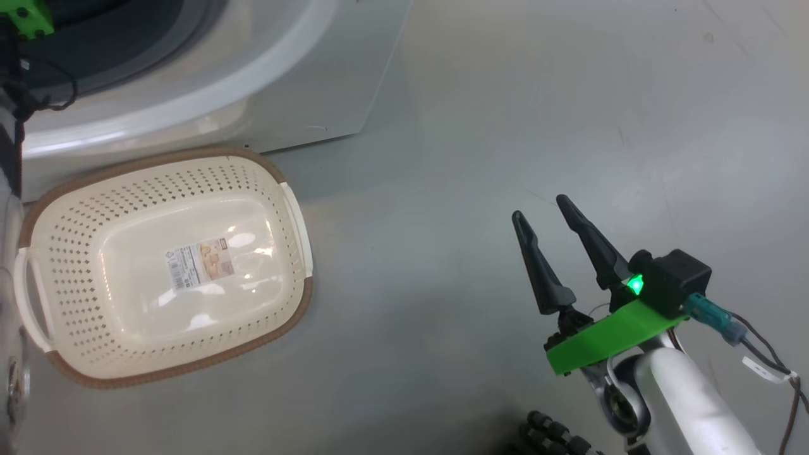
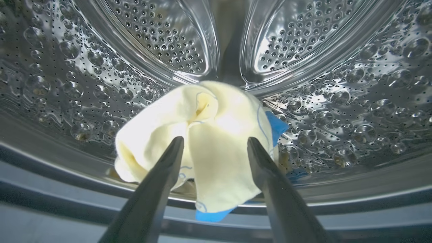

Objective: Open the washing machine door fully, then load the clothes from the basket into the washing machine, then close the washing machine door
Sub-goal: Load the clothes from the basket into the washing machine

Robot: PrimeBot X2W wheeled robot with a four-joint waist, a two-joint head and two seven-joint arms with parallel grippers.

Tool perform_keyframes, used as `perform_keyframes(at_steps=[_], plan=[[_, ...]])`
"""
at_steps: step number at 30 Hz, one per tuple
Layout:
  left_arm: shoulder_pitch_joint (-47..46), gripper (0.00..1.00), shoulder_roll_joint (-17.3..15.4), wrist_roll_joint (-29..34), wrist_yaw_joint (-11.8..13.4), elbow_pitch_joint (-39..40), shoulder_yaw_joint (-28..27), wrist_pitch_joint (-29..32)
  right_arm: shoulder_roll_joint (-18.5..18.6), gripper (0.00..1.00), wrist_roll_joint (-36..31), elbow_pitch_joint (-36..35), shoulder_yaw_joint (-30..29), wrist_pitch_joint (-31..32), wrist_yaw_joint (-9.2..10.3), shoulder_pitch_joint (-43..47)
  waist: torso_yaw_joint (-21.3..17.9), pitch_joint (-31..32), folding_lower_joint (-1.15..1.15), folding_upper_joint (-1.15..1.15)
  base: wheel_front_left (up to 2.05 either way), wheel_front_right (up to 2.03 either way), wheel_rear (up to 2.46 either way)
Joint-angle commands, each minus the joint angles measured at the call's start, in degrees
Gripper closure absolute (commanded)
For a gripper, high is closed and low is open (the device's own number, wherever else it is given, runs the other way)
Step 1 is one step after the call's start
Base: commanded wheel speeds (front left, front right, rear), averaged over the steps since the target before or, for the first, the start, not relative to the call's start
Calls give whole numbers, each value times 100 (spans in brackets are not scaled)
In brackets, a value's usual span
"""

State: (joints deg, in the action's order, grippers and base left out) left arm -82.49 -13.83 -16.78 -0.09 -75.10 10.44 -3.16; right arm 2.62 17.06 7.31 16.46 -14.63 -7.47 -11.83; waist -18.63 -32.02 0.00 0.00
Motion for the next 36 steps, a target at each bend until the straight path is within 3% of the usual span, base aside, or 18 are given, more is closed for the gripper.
perform_keyframes(at_steps=[1,36], plan=[[-20,0,-182,-46,-41,146,-64,-105,89,0,-20,-129,61,-37,-2,81,61,64,0,0,0,0,0],[1623,0,541,-511,-570,445,22,-1159,205,0,-88,-108,-262,-37,-2,93,737,911,0,0,0,0,0]])
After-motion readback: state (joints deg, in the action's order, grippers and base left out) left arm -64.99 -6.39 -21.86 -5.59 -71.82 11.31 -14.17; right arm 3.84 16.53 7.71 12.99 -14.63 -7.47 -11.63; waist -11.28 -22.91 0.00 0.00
